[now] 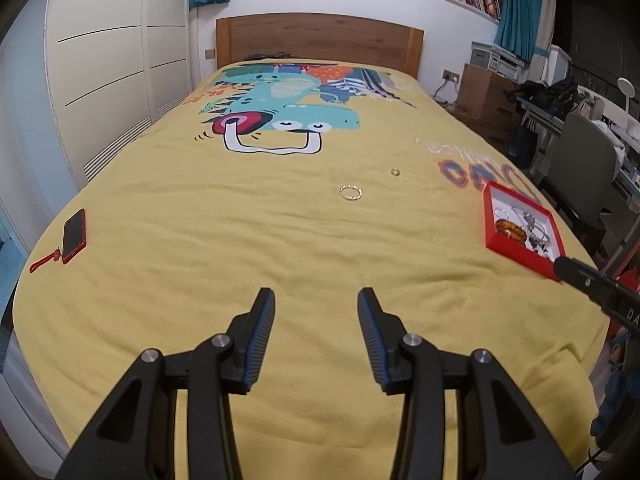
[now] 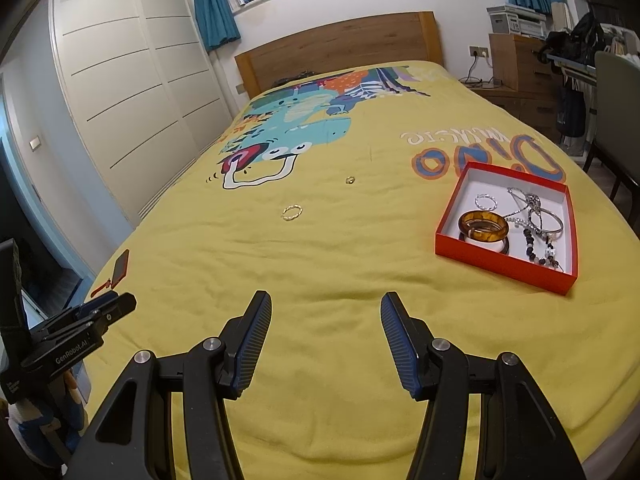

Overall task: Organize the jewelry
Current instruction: 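Withdraw both open tools from the box toward the small rings, then grasp the twisted silver ring with the left tool while the right tool grasps the small gold ring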

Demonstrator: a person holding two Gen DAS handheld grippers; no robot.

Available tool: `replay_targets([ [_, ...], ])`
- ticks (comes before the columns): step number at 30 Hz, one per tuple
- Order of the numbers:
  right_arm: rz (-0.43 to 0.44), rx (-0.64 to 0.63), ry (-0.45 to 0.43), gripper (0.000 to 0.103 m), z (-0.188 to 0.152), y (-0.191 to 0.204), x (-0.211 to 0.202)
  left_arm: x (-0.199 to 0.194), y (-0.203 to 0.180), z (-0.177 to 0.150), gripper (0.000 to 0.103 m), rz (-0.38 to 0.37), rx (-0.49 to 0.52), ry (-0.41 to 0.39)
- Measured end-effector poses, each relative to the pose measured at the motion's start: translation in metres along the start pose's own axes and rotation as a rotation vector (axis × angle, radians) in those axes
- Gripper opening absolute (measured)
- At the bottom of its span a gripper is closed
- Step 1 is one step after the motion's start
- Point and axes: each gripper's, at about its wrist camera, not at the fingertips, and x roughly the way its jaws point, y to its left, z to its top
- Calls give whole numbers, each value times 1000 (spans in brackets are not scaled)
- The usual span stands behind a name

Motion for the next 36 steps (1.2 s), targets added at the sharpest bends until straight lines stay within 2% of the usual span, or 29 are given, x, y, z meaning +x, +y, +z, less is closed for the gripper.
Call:
replay_targets([
  [11,-1,-15,25,56,2,2,21,25,7,-1,41,-3,-9,49],
  [25,-8,-17,91,56,4,-8,63,76,9,-3,41,1,-1,121],
  [30,-13,-29,122,55,9,-10,84,99,8,6,41,-20,-1,144],
  [36,-11,-41,134,52,27,-14,109,133,5,36,41,-68,-2,146],
])
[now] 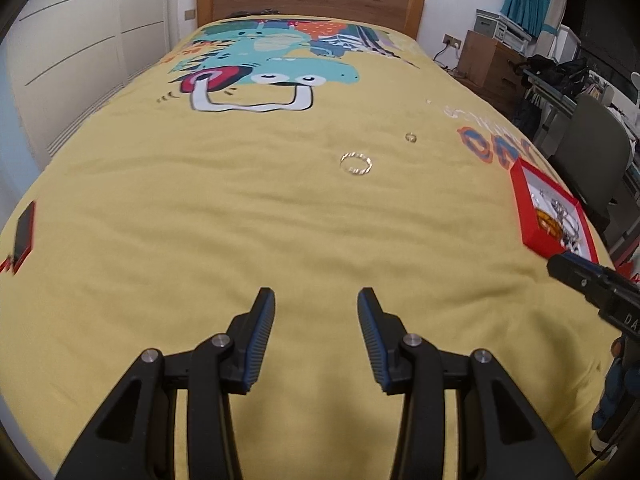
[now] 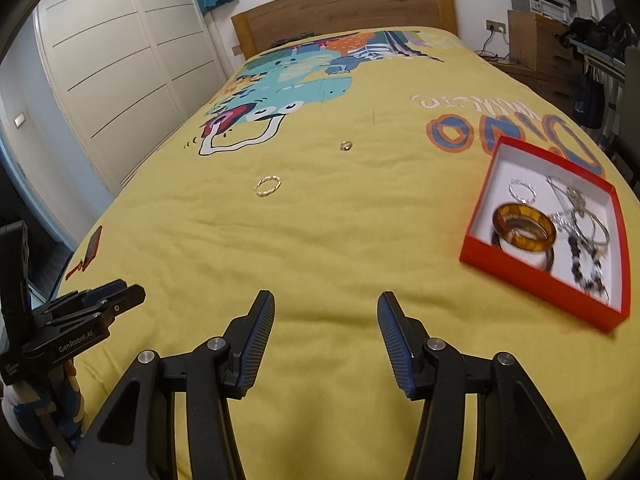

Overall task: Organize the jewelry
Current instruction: 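Grasp the twisted silver ring with the left tool while the right tool grasps the small gold ring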

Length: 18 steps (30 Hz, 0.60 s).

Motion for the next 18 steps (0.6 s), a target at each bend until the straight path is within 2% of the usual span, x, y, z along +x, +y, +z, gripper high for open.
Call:
replay_targets([
  [10,-3,-23,-8,52,67,-7,51,76,3,83,40,-110,-39,28],
  [16,-6,-33,-6,52,97,-9,86,121,0,116,40,-112,-27,51],
  [18,-7,-36,0,52,107,-10,101,133,-1,120,33,-114,-23,67],
])
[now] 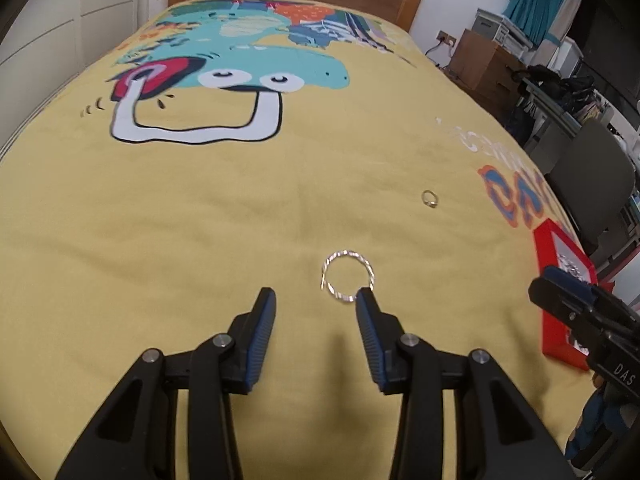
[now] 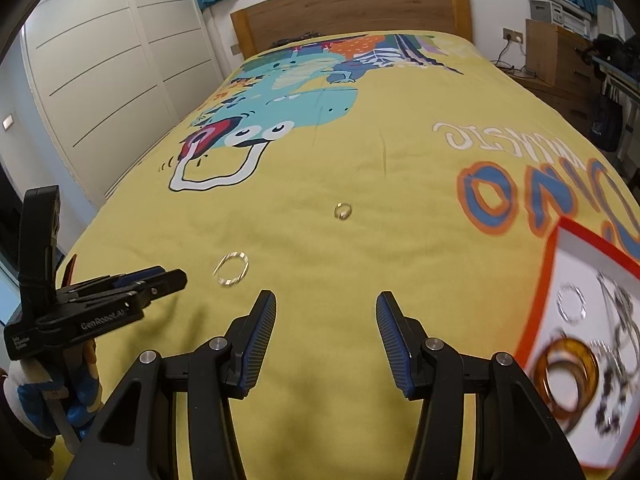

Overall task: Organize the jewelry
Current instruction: 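Grasp the twisted silver ring with the left tool while the right tool grasps the small gold ring, then carry both rings into the red box and release them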

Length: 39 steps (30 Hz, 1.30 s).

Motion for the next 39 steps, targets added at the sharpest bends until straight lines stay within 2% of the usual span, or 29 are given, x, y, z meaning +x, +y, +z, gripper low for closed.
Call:
replay_targets([
  [8,-7,-5,21,52,31,-4,47,46,-8,9,24,25,63,64],
  [10,-3,0,26,52,38,-5,59,50,-9,10,16,36,76,66],
  [12,-4,5,34,51,45,-7,72,53,-10,11,4,44,86,66],
  [14,-5,11,45,46,49,-8,85,53,-10,11,4,43,94,60],
  [24,-39,43,80,37,63,-16,128,31,-1,11,3,54,91,-17],
  [27,-47,43,85,28,64,-16,134,22,3,11,3,51,79,-31],
  [28,-48,41,89,19,64,-15,136,20,4,11,3,51,76,-34],
  [29,-52,37,96,19,63,-15,139,17,5,11,3,53,73,-39],
  [33,-50,31,86,19,59,-12,134,7,7,9,3,66,68,-48],
  [39,-14,36,38,19,50,-9,93,-12,-1,2,3,67,67,-54],
])
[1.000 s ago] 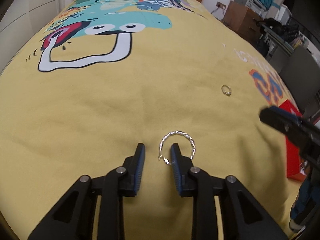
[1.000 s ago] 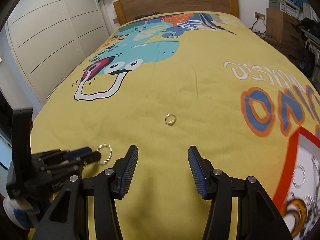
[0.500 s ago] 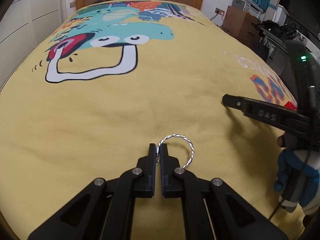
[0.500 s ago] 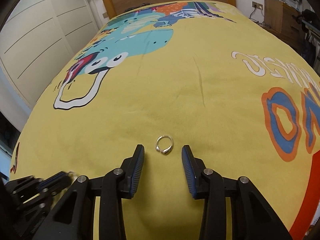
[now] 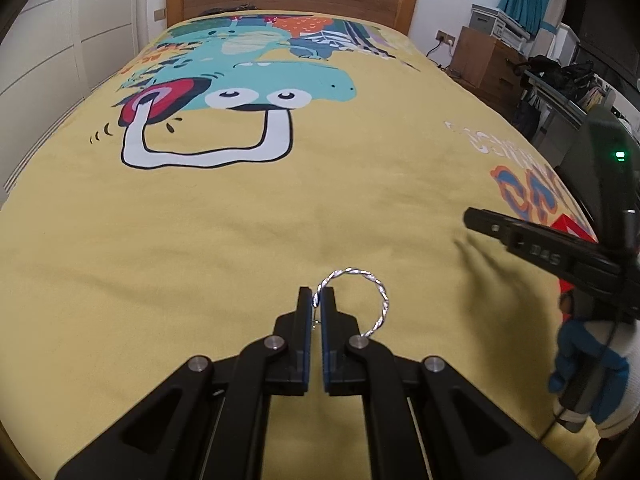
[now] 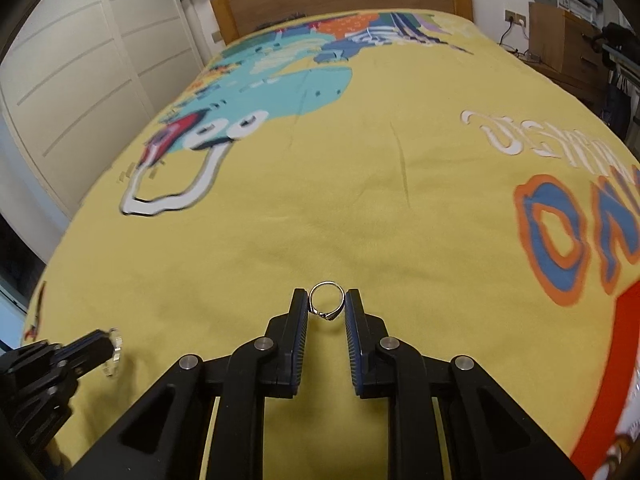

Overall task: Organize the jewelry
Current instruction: 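Carry both rings into the red box and release them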

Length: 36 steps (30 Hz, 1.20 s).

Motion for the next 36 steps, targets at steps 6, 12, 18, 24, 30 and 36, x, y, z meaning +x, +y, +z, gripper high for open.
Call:
replay_targets([
  [6,19,-8,-53,19,-17,-5,-64,-24,-31,-5,3,-33,24,-7],
  [12,-28,4,-87,18,-38,-44,-125,-37,-98,-11,3,-111,80,-4],
  [18,-135,48,-95,19,-62,-120,-174,-30,-186,-14,3,-205,162,22],
  [24,-246,113,-79,19,-77,-203,-195,-6,-273,-10,3,-271,260,52],
  [30,-268,137,-11,19,-91,-253,-175,38,-330,-8,3,-259,314,115],
  [36,-256,97,34,19,-96,-268,-154,71,-352,-8,3,-214,340,145],
])
